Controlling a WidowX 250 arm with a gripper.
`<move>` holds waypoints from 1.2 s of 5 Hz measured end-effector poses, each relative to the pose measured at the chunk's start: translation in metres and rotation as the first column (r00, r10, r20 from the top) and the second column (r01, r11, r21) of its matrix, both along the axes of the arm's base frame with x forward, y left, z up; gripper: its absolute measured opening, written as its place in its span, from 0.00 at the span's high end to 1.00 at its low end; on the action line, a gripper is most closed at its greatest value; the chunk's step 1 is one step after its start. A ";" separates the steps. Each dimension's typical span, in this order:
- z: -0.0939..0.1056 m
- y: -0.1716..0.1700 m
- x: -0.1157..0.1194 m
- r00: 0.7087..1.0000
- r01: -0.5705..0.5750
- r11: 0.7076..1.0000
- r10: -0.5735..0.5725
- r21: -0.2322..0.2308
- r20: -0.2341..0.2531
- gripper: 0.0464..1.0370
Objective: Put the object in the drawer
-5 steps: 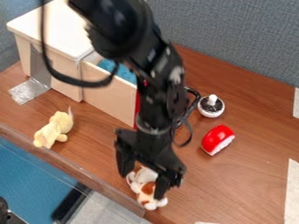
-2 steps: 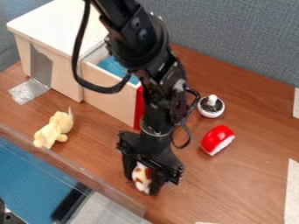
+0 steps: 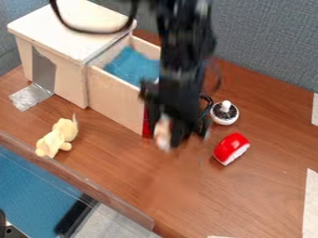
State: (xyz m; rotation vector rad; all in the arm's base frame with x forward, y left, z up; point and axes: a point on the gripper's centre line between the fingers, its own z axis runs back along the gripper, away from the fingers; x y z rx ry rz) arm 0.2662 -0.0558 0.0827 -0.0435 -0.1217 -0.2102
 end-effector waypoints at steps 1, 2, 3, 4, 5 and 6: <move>0.047 0.015 0.033 0.997 0.008 1.000 -0.009 0.011 0.082 0.56; 0.063 0.042 0.062 0.994 -0.038 0.999 0.034 0.035 0.102 0.56; 0.055 0.072 0.080 0.992 -0.095 0.993 0.089 0.064 0.093 0.56; 0.038 0.094 0.089 0.989 -0.143 0.986 0.138 0.086 0.056 0.56; 0.016 0.102 0.090 0.988 -0.150 0.983 0.151 0.103 0.000 0.48; -0.002 0.106 0.084 0.981 -0.172 0.982 0.179 0.083 -0.075 0.19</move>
